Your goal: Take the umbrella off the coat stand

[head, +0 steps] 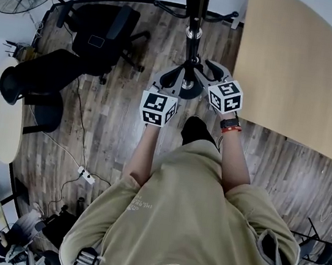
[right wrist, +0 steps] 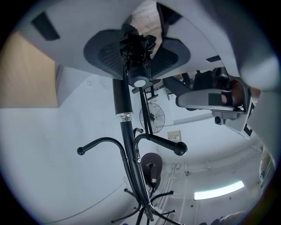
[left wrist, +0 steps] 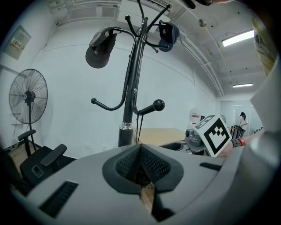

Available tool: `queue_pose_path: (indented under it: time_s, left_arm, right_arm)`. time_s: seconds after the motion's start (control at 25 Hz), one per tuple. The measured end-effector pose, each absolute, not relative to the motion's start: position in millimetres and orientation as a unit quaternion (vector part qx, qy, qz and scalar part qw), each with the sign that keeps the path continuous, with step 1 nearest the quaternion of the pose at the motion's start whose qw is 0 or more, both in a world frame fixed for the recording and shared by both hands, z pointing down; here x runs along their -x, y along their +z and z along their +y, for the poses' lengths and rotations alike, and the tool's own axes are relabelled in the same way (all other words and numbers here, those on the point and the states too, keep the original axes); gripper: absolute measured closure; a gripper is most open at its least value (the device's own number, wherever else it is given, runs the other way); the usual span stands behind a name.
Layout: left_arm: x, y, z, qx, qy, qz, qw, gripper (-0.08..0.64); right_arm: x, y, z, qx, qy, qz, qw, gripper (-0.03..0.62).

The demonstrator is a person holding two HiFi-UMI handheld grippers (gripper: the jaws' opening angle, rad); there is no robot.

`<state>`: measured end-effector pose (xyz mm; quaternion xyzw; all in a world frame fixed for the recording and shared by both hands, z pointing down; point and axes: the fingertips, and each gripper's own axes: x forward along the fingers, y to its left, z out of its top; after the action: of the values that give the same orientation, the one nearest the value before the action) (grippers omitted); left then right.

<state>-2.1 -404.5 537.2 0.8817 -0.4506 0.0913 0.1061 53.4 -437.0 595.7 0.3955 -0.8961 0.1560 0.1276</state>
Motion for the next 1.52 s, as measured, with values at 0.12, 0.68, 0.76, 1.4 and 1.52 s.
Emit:
queue_pose_path:
  time_s: [0.12,0.68,0.76,1.4,1.52]
  left_arm:
    - [1,539,-408,-0.881,0.09,-0.451,0.108,0.537]
    - [2,548,-422,-0.879,0.084,-0.456,0.109,0.537]
    - [1,546,-424,-0.879,0.08,-0.458,0.111,0.537]
    - [6,537,-429,-0.874,0.064,-0.47,0.109,0.537]
    - [9,536,-427,-0.873,0.068,-0.47,0.113,0.537]
  right_arm:
    - [-54,597,-443,-0.394,0.151,-0.898,0.128,0.386]
    - [-37,607,-460,-0.369,0.149,-0.912,0.098,0.341]
    - [-34,606,-462,-0.365,0.146,-0.914,0.097,0.341]
    - [-25,599,-456,-0.346,0.174,-0.918,0.085,0.385]
    - [-26,594,-454,-0.348,0.175,-0.917,0.087,0.385]
